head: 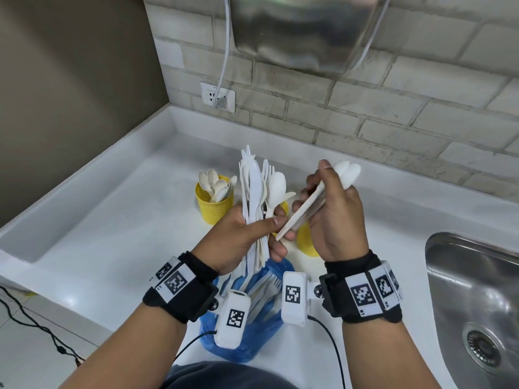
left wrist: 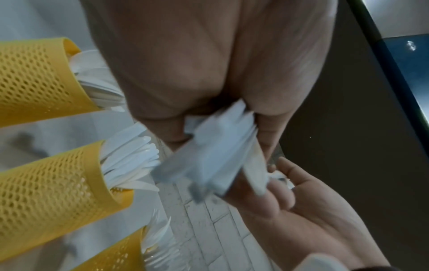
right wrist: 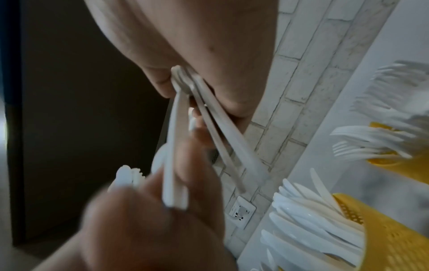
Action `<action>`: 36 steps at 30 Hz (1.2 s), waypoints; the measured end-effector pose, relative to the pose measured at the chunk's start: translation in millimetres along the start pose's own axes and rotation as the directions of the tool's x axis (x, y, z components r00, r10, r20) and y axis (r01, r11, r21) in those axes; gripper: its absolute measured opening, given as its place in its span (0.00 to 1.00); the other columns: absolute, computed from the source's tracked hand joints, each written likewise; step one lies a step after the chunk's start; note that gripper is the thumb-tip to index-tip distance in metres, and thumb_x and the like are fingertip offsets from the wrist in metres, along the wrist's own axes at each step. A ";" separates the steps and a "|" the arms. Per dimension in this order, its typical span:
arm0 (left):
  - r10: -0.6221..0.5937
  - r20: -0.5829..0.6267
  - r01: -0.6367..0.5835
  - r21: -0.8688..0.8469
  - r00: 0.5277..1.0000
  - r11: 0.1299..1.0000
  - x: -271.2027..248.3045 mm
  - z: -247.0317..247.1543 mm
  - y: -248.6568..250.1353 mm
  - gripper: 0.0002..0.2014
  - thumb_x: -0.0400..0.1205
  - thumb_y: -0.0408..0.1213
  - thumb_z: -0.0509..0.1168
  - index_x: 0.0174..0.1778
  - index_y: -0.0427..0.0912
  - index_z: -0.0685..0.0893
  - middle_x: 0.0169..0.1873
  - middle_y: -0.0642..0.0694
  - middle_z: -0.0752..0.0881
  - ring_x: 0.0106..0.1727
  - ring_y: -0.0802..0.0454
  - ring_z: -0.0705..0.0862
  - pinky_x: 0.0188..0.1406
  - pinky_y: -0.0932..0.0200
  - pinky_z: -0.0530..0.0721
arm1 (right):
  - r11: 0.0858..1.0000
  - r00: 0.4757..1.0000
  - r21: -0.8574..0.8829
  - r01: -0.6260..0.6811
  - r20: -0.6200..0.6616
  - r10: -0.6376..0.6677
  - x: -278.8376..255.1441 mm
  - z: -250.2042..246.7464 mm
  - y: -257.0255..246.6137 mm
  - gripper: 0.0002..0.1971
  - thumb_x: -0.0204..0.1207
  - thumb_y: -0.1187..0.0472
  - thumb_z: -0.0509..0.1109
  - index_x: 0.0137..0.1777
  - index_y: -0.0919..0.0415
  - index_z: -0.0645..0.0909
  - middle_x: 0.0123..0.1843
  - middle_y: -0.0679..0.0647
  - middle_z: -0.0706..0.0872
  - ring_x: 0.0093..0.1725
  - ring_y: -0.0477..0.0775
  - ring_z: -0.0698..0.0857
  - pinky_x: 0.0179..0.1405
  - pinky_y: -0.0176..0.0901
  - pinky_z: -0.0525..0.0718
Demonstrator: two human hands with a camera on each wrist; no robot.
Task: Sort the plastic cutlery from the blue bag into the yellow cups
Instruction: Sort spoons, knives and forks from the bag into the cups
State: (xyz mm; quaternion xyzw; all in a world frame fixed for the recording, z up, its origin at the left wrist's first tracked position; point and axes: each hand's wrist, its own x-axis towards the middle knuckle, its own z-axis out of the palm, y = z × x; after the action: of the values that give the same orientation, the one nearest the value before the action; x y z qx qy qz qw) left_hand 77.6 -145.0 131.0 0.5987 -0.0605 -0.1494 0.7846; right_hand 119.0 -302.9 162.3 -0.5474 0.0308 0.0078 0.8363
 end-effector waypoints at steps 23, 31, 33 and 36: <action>-0.021 0.063 0.022 -0.009 0.998 1.000 1.2 -4.6 -2.9 0.07 0.87 0.42 0.65 0.53 0.42 0.81 0.37 0.40 0.76 0.25 0.48 0.72 0.26 0.56 0.78 | 0.989 0.988 -0.123 -0.083 0.121 0.098 2.7 -8.2 18.7 0.05 0.86 0.65 0.69 0.48 0.62 0.79 0.24 0.52 0.64 0.20 0.49 0.63 0.22 0.40 0.66; -0.007 0.066 0.011 -0.063 0.998 0.998 -1.5 -2.2 -2.4 0.05 0.89 0.34 0.62 0.51 0.40 0.83 0.36 0.39 0.76 0.23 0.49 0.73 0.23 0.56 0.78 | 0.994 0.969 -0.063 -0.084 0.229 0.096 2.0 -7.2 26.4 0.10 0.76 0.61 0.77 0.44 0.67 0.81 0.33 0.67 0.73 0.29 0.69 0.69 0.25 0.45 0.69; -0.005 0.052 0.007 -0.040 0.999 0.999 -1.5 -1.9 -1.8 0.05 0.89 0.33 0.62 0.52 0.36 0.81 0.36 0.38 0.76 0.23 0.48 0.72 0.23 0.56 0.78 | 0.996 0.978 -0.017 -0.087 0.188 0.089 0.7 -5.4 24.5 0.08 0.75 0.62 0.74 0.42 0.66 0.80 0.31 0.63 0.71 0.27 0.60 0.67 0.26 0.47 0.68; 0.024 0.039 -0.025 0.027 0.999 0.999 0.2 -1.5 -0.2 0.09 0.88 0.33 0.63 0.53 0.28 0.80 0.37 0.37 0.75 0.23 0.47 0.72 0.23 0.57 0.78 | 0.990 0.986 0.081 -0.115 0.130 0.104 -0.3 -2.1 21.7 0.09 0.73 0.60 0.71 0.44 0.66 0.78 0.24 0.57 0.70 0.25 0.56 0.66 0.30 0.48 0.68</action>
State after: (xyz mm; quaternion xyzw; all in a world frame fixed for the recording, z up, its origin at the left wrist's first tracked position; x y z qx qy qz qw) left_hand 78.1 -143.7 130.4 0.6056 -0.0852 -0.1506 0.7768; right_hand 117.6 -296.1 141.6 -0.5059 0.0083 0.0867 0.8582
